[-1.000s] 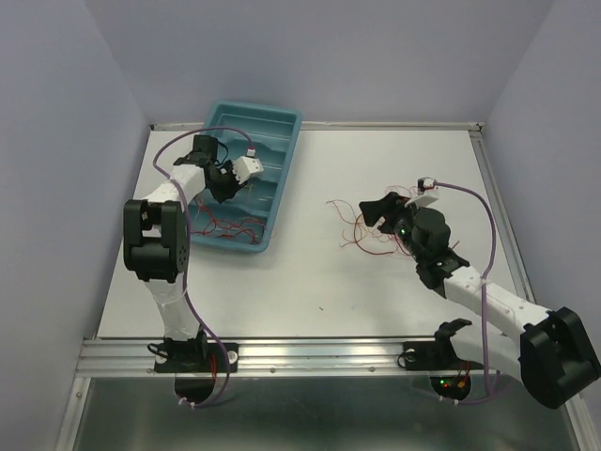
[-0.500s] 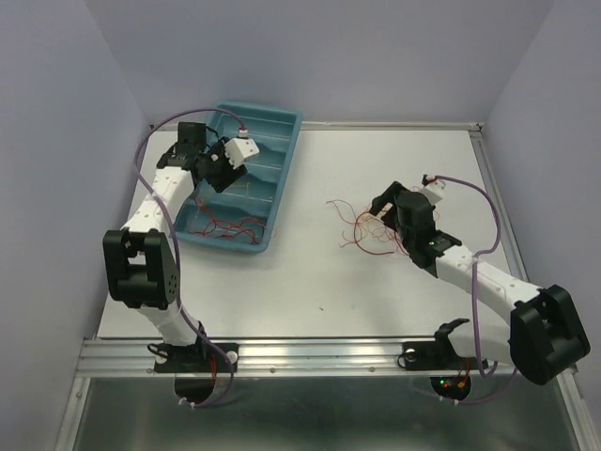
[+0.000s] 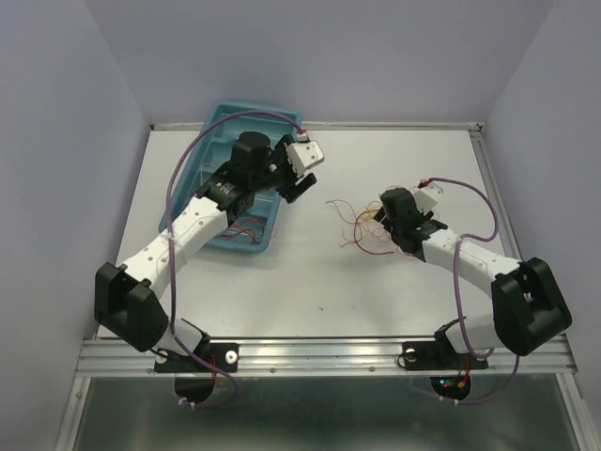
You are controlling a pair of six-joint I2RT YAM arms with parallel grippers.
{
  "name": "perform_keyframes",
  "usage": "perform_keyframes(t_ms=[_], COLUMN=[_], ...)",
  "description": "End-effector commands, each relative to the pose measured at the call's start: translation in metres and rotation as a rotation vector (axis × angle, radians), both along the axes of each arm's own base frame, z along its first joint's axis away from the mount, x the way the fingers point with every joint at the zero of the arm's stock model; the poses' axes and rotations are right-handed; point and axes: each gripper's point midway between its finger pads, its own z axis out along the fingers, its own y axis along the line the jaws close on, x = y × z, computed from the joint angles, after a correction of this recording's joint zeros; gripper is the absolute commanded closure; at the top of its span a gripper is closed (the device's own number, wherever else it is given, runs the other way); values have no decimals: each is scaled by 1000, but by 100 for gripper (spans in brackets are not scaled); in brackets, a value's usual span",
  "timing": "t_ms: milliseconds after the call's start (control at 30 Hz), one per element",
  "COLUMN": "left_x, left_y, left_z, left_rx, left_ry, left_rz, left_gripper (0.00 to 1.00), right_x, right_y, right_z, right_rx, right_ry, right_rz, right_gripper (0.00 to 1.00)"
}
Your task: Untangle the cables
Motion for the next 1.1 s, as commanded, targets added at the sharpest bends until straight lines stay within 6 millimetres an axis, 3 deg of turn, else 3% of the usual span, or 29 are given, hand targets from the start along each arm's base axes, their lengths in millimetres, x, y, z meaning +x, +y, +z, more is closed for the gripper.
perform_keyframes(t_ms=[0, 67, 167, 200, 333, 367, 433, 467, 533, 567, 600, 667, 900, 1067], left_x=[3, 8, 9, 5, -10, -16, -24, -27, -32, -34, -36, -37, -48, -32], left_y=[-40, -49, -53, -51, -43, -43, -44, -46, -49, -51, -53, -54, -62, -76], left_z=[65, 63, 65, 42, 9, -4, -5, -4, -6, -6, -11, -14, -16, -43], left_rx=[-284, -331, -426, -418, -420, -405, -410, -416, -422, -423, -413, -409, -404, -351], left_ry=[-38, -24, -62, -29, -5, 12, 11, 4, 8, 7, 4, 1, -9, 7], left_rz=[-22, -26, -31, -22, -26, -37, -67, -78, -97, -109, -118, -124, -185, -139], left_gripper=[24, 24, 25, 25, 25, 25, 25, 26, 27, 28, 28, 28, 28, 29], right_x=[6, 5, 4, 4, 7, 4, 4, -5, -11, -13, -22, -30, -47, -50], right_y=[-14, -13, -9, -4, 18, 24, 41, 59, 78, 89, 101, 107, 104, 92], right_z=[16, 6, -13, -14, 19, 25, 45, 38, 49, 69, 70, 89, 115, 126], right_rx=[-50, -64, -79, -69, -63, -77, -49, -9, 6, 35, 50, 59, 51, 55], right_ry=[-25, 6, 61, 72, -7, -17, -92, -81, -137, -219, -235, -299, -388, -424], right_rz=[-87, -72, -49, -24, 90, 142, 248, 369, 520, 586, 685, 737, 786, 727], right_gripper=[29, 34, 54, 64, 72, 78, 94, 99, 99, 100, 100, 99, 99, 99])
